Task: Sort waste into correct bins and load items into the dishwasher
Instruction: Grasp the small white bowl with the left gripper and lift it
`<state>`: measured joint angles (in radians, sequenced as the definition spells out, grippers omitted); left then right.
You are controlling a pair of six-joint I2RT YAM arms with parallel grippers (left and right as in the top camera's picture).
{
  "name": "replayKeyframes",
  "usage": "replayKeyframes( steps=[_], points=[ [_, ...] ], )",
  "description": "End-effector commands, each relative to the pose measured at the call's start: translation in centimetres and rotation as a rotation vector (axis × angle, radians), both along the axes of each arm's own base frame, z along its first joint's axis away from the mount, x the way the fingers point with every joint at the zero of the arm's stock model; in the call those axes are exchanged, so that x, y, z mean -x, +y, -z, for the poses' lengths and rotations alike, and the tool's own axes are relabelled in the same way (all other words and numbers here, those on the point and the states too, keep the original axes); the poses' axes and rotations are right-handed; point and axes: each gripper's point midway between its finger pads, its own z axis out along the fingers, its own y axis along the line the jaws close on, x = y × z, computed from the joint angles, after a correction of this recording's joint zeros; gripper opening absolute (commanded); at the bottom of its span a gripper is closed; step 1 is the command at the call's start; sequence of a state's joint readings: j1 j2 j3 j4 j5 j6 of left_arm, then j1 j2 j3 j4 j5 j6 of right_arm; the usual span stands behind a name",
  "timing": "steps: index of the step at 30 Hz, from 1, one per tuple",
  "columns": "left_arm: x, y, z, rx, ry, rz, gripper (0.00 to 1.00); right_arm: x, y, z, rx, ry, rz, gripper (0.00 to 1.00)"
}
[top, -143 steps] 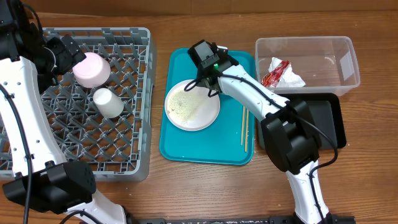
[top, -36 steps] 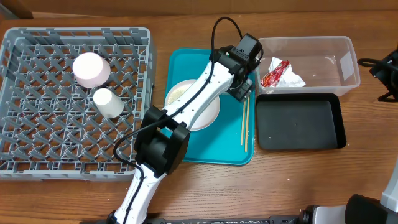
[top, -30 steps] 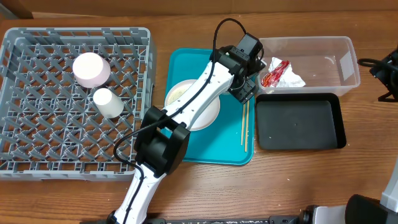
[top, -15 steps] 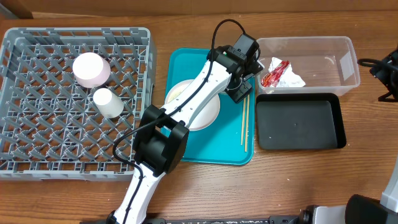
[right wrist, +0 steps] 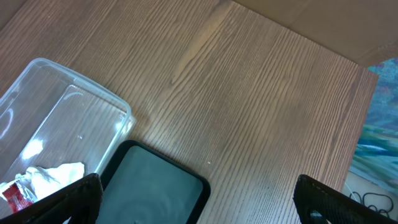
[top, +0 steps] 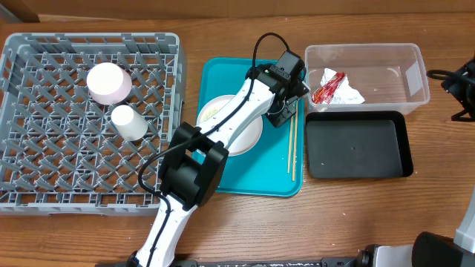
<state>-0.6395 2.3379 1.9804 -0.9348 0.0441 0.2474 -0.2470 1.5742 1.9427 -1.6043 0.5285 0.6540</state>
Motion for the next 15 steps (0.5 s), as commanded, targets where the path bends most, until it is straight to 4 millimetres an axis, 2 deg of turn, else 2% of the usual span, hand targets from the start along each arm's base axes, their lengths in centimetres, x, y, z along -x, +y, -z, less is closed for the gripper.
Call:
replayKeyframes(
  steps=[1,3,6,7,12,15],
  points=[
    [-0.7,1.0,0.2,-0.038,-0.030,-0.014,0.27,0.1,-0.1,-0.3,0.009,-0.009,0.005,1.00],
    [-0.9,1.1,0.1,-0.047,-0.042,-0.018,0.21,0.1,-0.1,-0.3,0.009,-0.009,0.005,1.00],
    [-1.4,1.4,0.0,-0.055,-0.061,-0.051,0.06,0.1,-0.1,-0.3,0.009,-0.009,0.005,1.00],
    [-1.7,1.5,0.0,-0.056,-0.067,-0.071,0.04,0.1,-0.1,-0.3,0.009,-0.009,0.005,1.00],
    [-2.7,2.2,-0.9,-0.028,-0.071,-0.169,0.04,0.1,-0.1,-0.3,0.009,-0.009,0.005,1.00],
    [-3.8,2.7,-2.7,0.009,-0.088,-0.236,0.04,0.1,-0.1,-0.3,0.009,-0.009,0.005,1.00]
  ],
)
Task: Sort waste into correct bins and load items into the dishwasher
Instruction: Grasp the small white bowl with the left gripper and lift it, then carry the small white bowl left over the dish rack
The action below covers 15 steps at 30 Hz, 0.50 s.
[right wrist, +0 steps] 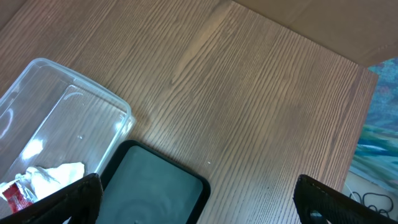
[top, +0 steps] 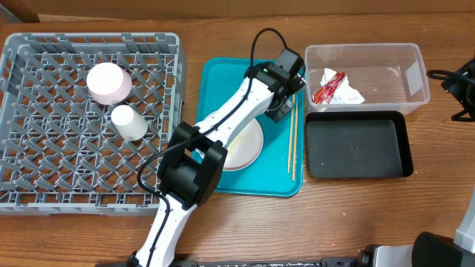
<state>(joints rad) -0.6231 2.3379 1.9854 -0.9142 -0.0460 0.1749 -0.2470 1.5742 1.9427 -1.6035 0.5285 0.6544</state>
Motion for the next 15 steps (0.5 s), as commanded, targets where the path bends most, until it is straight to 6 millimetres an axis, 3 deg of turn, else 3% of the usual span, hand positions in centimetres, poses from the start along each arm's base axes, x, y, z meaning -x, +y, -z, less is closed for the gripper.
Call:
replayKeyframes(
  steps=[1,6,10,12,15],
  points=[
    [-2.3,1.2,-3.2,0.065,-0.042,-0.144,0.04,0.1,-0.1,-0.3,0.009,-0.008,0.004,1.00],
    [-4.7,2.2,-9.2,0.208,-0.107,-0.297,0.04,0.1,-0.1,-0.3,0.009,-0.008,0.004,1.00],
    [-5.4,3.0,-15.7,0.400,-0.114,-0.330,0.04,0.1,-0.1,-0.3,0.009,-0.008,0.004,1.00],
    [-5.5,4.4,-18.8,0.476,-0.130,-0.366,0.04,0.1,-0.1,-0.3,0.009,-0.008,0.004,1.00],
    [-5.6,8.6,-24.0,0.581,-0.165,-0.461,0.04,0.1,-0.1,-0.3,0.009,-0.008,0.004,1.00]
  ],
)
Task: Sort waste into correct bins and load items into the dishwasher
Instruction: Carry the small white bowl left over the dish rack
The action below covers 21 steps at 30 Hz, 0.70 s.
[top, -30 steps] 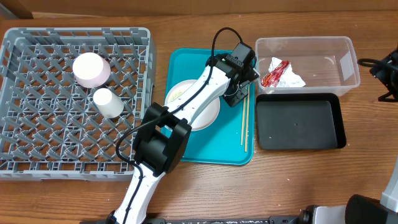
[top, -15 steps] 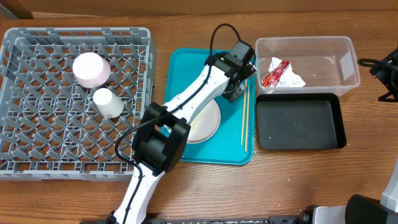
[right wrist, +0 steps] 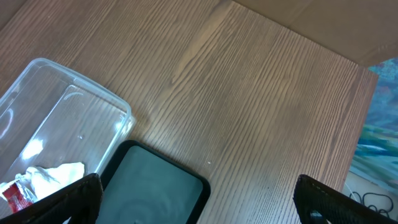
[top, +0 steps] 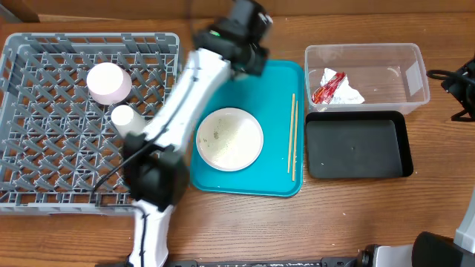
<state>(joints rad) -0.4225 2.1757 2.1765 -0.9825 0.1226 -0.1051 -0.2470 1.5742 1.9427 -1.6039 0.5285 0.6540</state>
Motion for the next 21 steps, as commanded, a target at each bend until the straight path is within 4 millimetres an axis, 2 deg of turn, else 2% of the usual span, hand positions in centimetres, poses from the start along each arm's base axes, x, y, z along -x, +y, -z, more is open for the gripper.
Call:
replayKeyframes(
  steps=[1,6,11,13,17,21],
  points=[
    [0.6,4.2,-10.5,0.221,-0.092,-0.111,0.04,0.1,-0.1,-0.3,0.009,-0.009,0.005,1.00],
    [1.6,11.1,-14.6,0.406,-0.046,-0.237,0.04,0.1,-0.1,-0.3,0.009,-0.009,0.005,1.00],
    [2.5,14.9,-16.5,0.690,0.050,-0.161,0.04,0.1,-0.1,-0.3,0.009,-0.009,0.005,1.00],
    [2.9,16.7,-16.9,0.816,0.093,-0.127,0.04,0.1,-0.1,-0.3,0.009,-0.009,0.005,1.00],
    [2.6,19.7,-16.5,0.949,0.138,-0.120,0.04,0.1,-0.1,-0.3,0.009,-0.009,0.005,1.00],
    [1.6,21.7,-14.6,0.986,0.177,-0.161,0.04,0.1,-0.1,-0.3,0.009,-0.009,0.005,1.00]
  ],
)
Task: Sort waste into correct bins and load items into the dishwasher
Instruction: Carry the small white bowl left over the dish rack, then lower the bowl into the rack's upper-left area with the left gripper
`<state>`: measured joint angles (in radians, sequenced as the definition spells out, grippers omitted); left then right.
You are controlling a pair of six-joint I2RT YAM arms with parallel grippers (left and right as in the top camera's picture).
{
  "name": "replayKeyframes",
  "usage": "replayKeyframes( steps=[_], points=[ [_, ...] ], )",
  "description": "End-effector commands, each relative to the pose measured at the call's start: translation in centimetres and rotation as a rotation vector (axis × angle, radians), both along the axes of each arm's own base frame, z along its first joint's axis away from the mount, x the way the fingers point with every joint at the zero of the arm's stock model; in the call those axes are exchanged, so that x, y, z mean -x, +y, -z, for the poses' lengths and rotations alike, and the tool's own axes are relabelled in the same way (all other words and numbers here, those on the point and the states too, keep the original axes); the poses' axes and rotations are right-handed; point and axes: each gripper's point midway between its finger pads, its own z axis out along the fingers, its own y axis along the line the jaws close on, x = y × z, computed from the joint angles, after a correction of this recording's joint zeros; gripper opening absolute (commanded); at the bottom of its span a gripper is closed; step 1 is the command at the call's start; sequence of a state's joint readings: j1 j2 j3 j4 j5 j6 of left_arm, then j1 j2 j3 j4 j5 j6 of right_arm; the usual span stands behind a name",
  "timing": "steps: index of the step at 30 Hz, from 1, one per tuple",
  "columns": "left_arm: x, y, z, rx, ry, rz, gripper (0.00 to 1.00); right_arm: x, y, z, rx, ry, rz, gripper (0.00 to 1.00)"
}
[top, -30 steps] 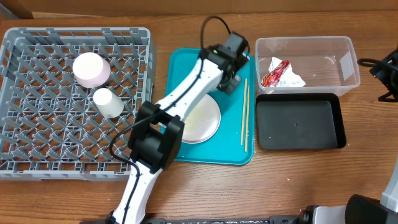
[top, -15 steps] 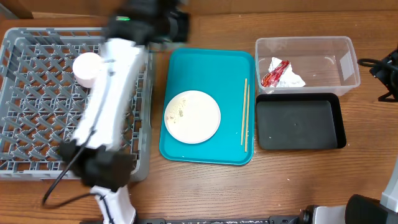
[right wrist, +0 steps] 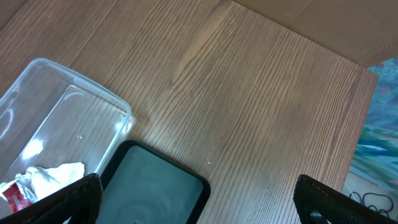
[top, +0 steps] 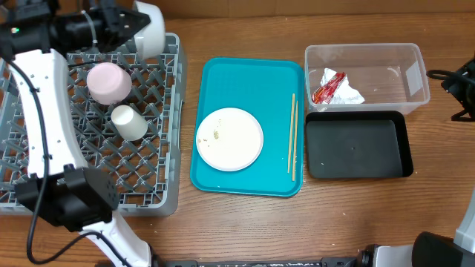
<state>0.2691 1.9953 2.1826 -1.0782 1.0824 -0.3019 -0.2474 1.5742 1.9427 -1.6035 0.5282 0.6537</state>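
My left gripper [top: 125, 26] is at the far right corner of the grey dish rack [top: 44, 194], shut on a white cup [top: 151, 28] lying sideways above the rack's rim. In the rack sit a pink cup [top: 109, 81] and a smaller white cup [top: 128, 122]. A white plate [top: 229, 139] with crumbs and a pair of chopsticks [top: 292, 137] lie on the teal tray [top: 249, 74]. The clear bin [top: 404, 63] holds a red wrapper [top: 327, 86] and crumpled tissue [top: 349, 94]. Beside it, the black bin [top: 358, 144] has nothing in it. My right gripper [top: 456, 89] is open at the table's right edge.
The right wrist view looks down on bare wood, with a corner of the clear bin [right wrist: 56, 118] and of the black bin [right wrist: 155, 186] at lower left. Its fingertips [right wrist: 62, 199] stand far apart. A cardboard edge [right wrist: 311, 31] runs along the back.
My left arm has swung from the tray's far left corner to the rack's far right corner, and the white cup now shows in its gripper. The right arm has not moved.
My left gripper was low at the tray's far right, beside the chopsticks, at the two oldest moments. It then stood over the tray's far left corner. Now it holds a white cup above the rack. Plate, chopsticks and both bins have stayed put.
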Motion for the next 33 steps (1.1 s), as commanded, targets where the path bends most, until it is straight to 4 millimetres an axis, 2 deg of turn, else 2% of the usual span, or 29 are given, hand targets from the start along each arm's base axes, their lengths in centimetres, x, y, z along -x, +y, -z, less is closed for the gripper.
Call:
replayKeyframes(
  steps=[1,8,14,17,24,33],
  points=[
    [-0.1,-0.2,1.0,0.140,0.046,0.068,0.04,0.1,-0.1,-0.3,0.009,-0.009,0.005,1.00],
    [-2.1,0.1,5.6,0.171,0.140,0.068,0.04,0.1,-0.1,-0.3,0.009,-0.009,0.005,1.00],
    [-4.1,-1.3,9.5,0.222,0.167,0.126,0.04,0.1,-0.1,-0.3,0.009,-0.009,0.005,1.00],
    [-5.4,-1.2,11.9,0.245,0.205,0.117,0.04,0.1,-0.1,-0.3,0.009,-0.009,0.005,1.00],
    [-6.1,-1.1,13.9,0.279,0.252,0.111,0.04,0.1,-0.1,-0.3,0.009,-0.009,0.005,1.00],
    [-6.3,0.0,14.5,0.262,0.260,0.079,0.04,0.1,-0.1,-0.3,0.009,-0.008,0.005,1.00]
  ],
)
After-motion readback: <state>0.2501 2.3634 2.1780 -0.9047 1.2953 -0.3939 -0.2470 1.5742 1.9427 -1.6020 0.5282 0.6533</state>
